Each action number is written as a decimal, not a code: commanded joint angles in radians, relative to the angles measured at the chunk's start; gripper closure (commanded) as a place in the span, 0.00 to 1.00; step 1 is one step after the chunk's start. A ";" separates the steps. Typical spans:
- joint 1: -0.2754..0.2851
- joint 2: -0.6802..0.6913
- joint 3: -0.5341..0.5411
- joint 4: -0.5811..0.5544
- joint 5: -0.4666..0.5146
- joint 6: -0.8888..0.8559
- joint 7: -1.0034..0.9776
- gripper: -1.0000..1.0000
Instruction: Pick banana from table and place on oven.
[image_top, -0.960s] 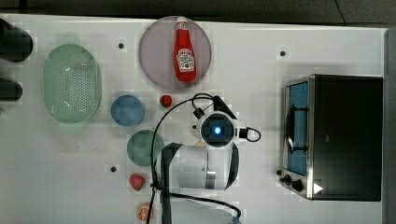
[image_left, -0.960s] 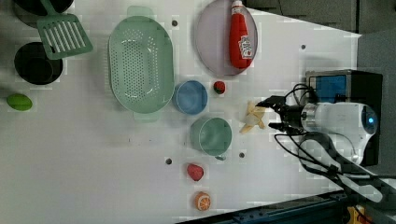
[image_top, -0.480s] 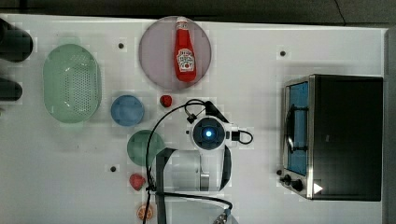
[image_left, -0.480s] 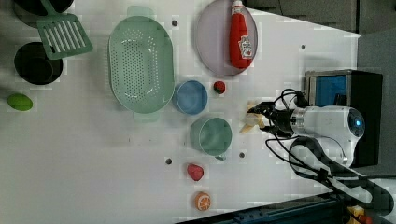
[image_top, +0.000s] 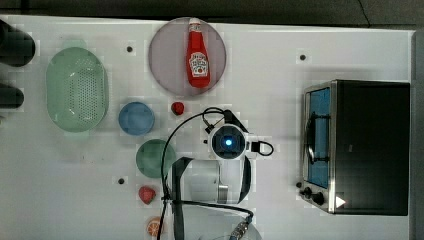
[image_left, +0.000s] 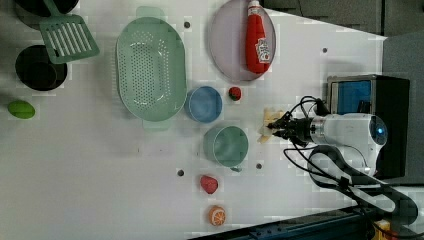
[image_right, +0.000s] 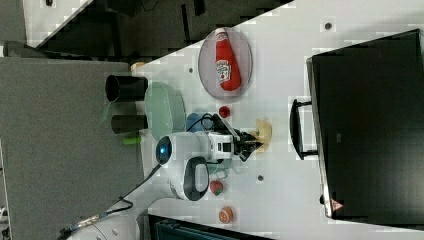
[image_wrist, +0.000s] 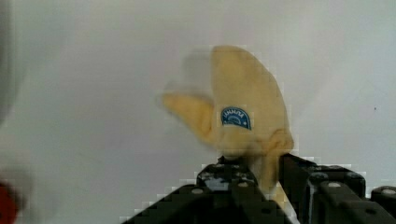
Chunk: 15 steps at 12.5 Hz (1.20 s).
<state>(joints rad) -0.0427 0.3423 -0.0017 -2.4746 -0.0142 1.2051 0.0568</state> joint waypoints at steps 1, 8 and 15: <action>0.015 -0.058 -0.007 0.019 -0.004 0.020 0.047 0.79; 0.021 -0.457 -0.004 0.188 -0.004 -0.533 0.047 0.79; 0.010 -0.535 -0.038 0.588 -0.004 -1.086 0.043 0.79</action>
<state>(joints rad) -0.0307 -0.2274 -0.0277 -1.8701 -0.0326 0.1672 0.0574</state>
